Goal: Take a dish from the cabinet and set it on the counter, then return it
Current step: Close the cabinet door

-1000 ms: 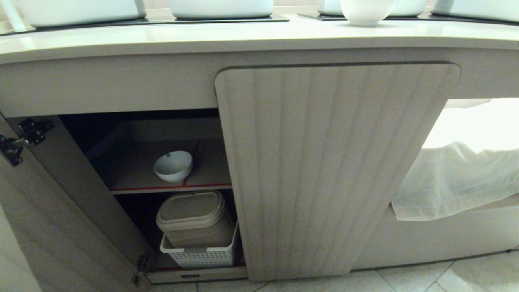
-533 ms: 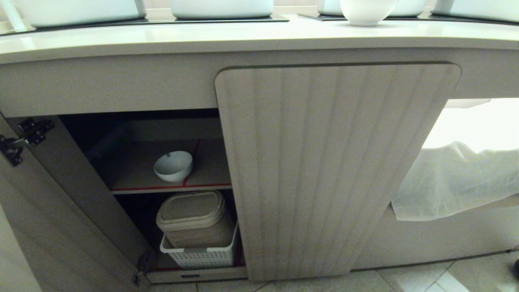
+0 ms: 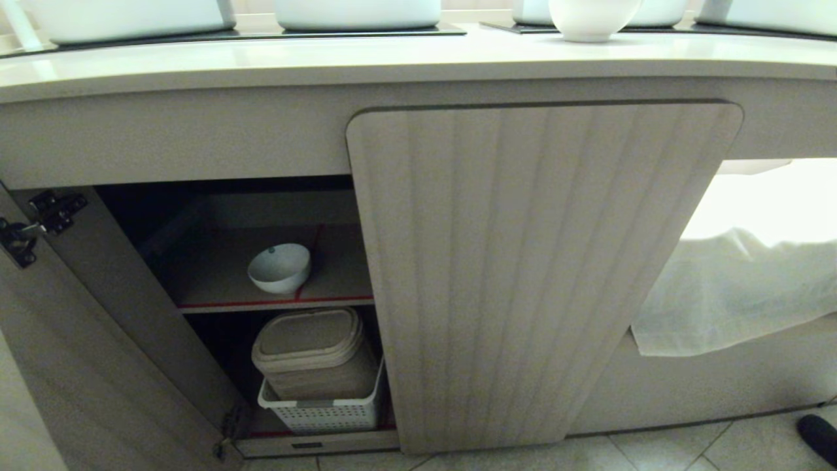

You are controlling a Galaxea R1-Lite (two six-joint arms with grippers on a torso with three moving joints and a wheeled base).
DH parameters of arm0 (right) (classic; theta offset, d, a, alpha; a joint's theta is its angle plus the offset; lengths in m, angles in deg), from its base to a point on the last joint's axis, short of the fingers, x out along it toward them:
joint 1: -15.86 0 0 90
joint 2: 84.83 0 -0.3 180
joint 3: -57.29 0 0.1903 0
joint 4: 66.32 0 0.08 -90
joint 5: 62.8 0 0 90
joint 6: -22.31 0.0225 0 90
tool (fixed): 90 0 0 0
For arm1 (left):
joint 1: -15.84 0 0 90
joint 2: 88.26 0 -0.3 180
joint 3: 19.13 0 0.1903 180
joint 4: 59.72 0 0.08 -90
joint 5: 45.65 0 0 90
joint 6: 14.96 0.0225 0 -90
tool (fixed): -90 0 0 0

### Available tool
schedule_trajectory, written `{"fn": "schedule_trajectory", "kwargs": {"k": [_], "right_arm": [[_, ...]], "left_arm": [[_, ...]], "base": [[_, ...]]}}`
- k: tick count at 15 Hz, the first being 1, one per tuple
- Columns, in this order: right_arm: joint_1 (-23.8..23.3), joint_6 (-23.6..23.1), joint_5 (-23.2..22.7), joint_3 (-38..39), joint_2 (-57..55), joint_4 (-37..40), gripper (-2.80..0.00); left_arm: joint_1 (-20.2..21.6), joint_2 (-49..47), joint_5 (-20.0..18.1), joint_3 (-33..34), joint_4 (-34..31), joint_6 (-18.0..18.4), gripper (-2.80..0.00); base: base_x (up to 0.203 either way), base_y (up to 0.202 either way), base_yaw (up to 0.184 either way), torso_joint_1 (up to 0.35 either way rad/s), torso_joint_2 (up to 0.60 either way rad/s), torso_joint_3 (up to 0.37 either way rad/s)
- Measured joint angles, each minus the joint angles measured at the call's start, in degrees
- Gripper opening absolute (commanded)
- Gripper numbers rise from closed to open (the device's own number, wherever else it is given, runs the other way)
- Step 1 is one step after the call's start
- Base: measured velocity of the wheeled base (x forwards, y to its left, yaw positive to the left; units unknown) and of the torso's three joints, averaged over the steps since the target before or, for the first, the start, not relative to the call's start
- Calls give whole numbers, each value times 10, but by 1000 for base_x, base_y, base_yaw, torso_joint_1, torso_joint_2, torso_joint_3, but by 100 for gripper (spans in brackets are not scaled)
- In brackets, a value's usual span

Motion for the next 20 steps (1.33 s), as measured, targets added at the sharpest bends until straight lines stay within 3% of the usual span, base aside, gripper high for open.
{"fn": "schedule_trajectory", "kwargs": {"k": [20], "right_arm": [[0, 0, 0, 0, 0, 0, -280]], "left_arm": [[0, 0, 0, 0, 0, -1, -280]], "base": [[0, 0, 0, 0, 0, 0]]}}
